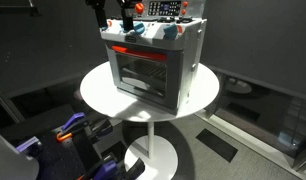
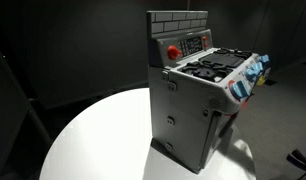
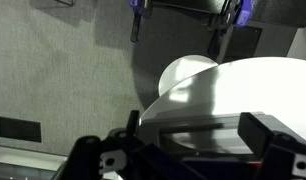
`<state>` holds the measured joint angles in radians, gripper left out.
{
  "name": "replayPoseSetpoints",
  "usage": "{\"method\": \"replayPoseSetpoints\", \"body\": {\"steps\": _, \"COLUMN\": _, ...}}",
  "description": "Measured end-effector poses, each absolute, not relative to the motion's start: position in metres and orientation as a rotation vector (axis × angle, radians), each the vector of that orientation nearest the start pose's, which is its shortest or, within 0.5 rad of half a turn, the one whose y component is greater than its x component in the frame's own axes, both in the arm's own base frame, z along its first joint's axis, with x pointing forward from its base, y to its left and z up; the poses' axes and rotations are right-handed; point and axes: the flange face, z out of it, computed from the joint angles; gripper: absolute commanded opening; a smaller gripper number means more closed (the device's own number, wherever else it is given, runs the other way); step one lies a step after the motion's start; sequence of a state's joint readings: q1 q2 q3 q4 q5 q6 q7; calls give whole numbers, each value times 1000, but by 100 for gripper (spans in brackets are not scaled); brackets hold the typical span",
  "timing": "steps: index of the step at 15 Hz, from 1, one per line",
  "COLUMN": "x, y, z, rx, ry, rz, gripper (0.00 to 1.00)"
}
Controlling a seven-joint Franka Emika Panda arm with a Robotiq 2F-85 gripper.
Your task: Push the top orange button on the right side of the stove
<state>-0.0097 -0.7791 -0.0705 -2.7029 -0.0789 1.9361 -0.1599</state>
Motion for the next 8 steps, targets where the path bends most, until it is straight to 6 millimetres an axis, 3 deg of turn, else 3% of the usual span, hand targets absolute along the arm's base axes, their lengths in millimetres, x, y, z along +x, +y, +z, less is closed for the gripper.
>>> {"method": "replayPoseSetpoints", "body": {"steps": 8, "x": 314, "y": -30, "z": 454, "rx": -3162, "ry": -189, "rz": -18, "gripper": 100}}
